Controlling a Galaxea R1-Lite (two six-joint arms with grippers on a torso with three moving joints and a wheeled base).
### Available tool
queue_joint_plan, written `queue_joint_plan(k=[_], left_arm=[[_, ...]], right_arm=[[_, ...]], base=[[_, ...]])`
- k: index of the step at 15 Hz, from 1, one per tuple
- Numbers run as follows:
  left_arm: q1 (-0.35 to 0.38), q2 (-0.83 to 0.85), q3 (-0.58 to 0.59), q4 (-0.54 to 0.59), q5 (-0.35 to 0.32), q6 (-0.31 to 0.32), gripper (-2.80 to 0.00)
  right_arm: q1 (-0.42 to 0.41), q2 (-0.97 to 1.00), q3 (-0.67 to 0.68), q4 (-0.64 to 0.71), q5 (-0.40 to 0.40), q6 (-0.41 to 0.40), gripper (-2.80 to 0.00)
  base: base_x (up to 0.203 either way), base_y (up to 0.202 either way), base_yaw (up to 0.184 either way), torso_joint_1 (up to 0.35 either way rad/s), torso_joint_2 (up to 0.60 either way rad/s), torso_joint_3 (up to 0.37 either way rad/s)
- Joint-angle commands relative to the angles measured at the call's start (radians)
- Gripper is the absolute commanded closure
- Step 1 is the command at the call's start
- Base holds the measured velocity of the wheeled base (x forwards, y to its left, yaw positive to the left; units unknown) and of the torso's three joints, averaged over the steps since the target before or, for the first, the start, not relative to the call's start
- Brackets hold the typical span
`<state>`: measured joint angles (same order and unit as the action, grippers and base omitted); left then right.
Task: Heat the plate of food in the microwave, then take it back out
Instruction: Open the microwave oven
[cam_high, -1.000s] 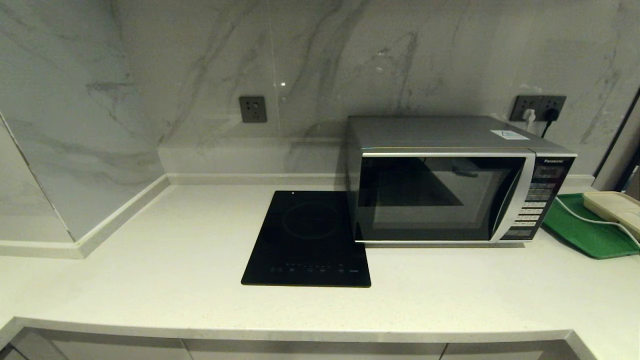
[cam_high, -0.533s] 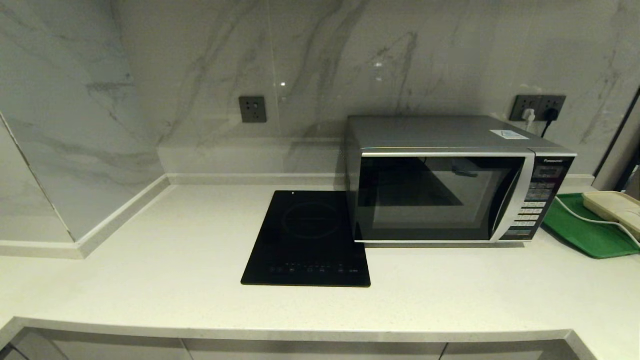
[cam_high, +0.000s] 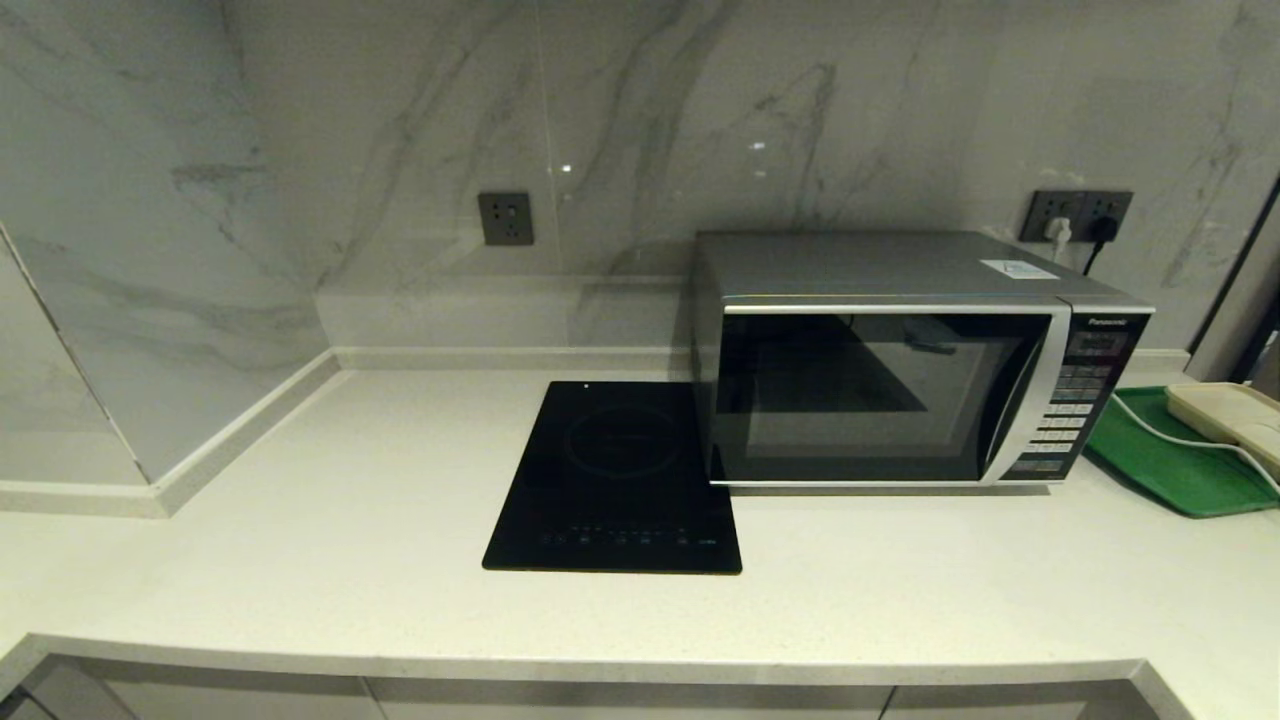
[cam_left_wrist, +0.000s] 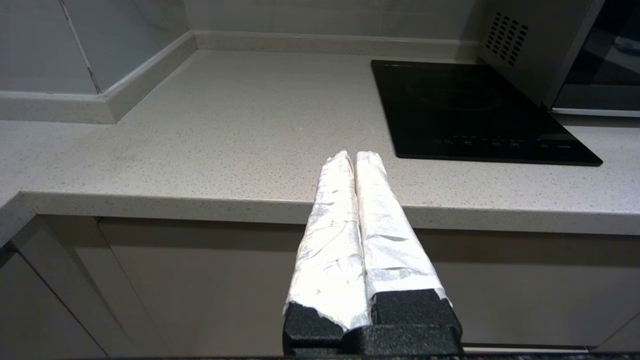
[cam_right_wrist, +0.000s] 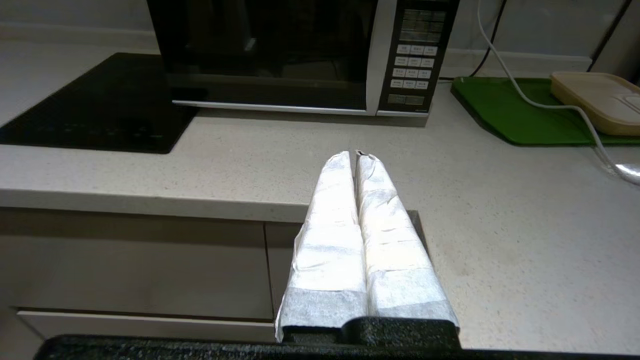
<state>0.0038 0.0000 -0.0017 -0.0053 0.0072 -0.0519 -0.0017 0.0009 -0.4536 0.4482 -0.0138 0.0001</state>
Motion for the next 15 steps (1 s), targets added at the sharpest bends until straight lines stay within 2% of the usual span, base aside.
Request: queue_joint_plan(k=[1, 4, 5, 6, 8, 11, 15], left_arm=[[0.001, 0.000, 0.000, -0.001, 0.000, 0.000, 0.00], [0.001, 0.000, 0.000, -0.001, 0.000, 0.000, 0.00], [0.001, -0.001, 0.000, -0.001, 0.000, 0.000, 0.00], [0.001, 0.000, 0.000, -0.001, 0.000, 0.000, 0.00], [0.001, -0.001, 0.000, -0.001, 0.000, 0.000, 0.00], [0.001, 0.000, 0.000, -0.001, 0.000, 0.000, 0.00], [0.001, 0.000, 0.000, -0.001, 0.000, 0.000, 0.00]], right_arm=[[0.000, -0.001, 0.191, -0.173, 0.003, -0.020, 0.00], [0.000, -0.001, 0.393, -0.377, 0.001, -0.044, 0.00], [0.000, -0.001, 0.439, -0.457, 0.001, -0.049, 0.00], [0.000, -0.001, 0.451, -0.480, 0.005, -0.068, 0.00], [0.000, 0.000, 0.444, -0.434, 0.018, -0.079, 0.00], [0.000, -0.001, 0.440, -0.424, -0.009, 0.036, 0.00], [0.000, -0.001, 0.443, -0.430, -0.020, 0.062, 0.00]], base=[[0.000, 0.000, 0.000, 0.000, 0.00, 0.000], [0.000, 0.000, 0.000, 0.000, 0.00, 0.000], [0.000, 0.000, 0.000, 0.000, 0.00, 0.000], [0.000, 0.000, 0.000, 0.000, 0.00, 0.000], [0.000, 0.000, 0.000, 0.000, 0.00, 0.000], [0.000, 0.000, 0.000, 0.000, 0.00, 0.000], [0.000, 0.000, 0.000, 0.000, 0.00, 0.000]])
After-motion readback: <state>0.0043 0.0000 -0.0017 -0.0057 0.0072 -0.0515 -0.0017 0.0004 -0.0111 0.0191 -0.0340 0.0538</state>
